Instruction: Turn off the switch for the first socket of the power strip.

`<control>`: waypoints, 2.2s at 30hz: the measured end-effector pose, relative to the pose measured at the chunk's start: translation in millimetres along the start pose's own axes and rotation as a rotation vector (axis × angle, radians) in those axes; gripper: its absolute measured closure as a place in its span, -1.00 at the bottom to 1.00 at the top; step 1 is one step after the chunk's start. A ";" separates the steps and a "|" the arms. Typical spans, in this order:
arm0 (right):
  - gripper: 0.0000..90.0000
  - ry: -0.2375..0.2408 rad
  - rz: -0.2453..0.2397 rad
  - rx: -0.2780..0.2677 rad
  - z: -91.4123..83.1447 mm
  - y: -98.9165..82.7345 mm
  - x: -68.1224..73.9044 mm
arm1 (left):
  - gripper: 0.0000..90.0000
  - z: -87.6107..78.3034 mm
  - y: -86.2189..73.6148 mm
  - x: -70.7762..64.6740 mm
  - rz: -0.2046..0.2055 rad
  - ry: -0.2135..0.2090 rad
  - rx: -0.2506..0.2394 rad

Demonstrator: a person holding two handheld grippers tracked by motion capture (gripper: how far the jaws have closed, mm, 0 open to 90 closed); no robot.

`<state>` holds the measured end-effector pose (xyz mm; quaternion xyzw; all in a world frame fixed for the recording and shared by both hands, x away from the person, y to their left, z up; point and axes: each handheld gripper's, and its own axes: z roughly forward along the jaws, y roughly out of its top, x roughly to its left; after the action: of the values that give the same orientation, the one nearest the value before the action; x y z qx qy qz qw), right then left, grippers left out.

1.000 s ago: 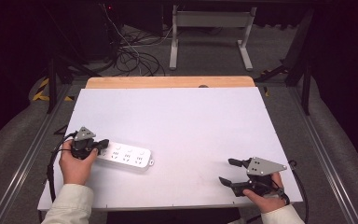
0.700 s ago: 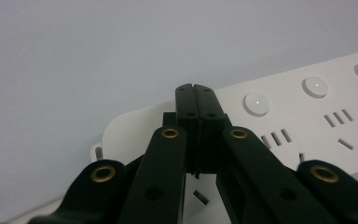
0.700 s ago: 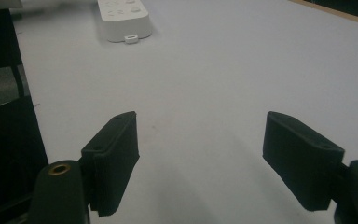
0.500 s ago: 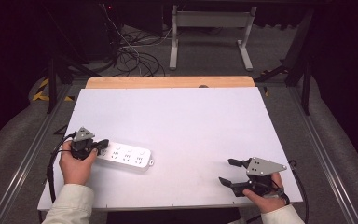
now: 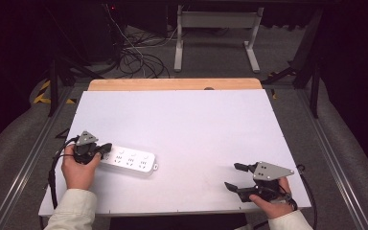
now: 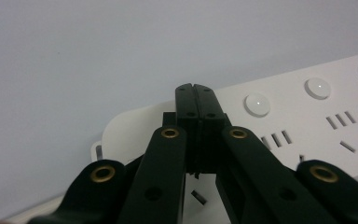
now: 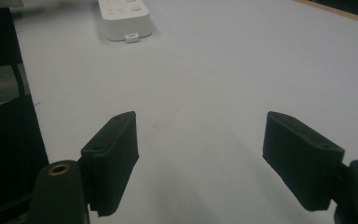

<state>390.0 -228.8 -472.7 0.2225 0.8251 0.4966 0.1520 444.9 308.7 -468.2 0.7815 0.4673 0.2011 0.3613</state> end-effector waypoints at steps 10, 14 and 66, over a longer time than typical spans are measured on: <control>-0.41 0.001 0.001 -0.001 -0.1 0.0 0.3 | 1.00 0.1 0.0 -1.1 -0.006 0.008 0.002; -0.41 0.001 0.001 0.000 0.2 0.0 0.4 | 1.00 0.5 -0.1 -4.4 -0.005 0.026 0.004; -0.42 0.000 0.010 -0.003 -1.0 -1.4 -0.9 | -0.11 -53.2 35.0 -66.3 0.132 -0.153 -0.228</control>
<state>390.0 -230.6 -473.4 0.2263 0.8233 0.4985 0.1498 398.8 260.1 -405.2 0.7774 0.3602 0.2158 0.4683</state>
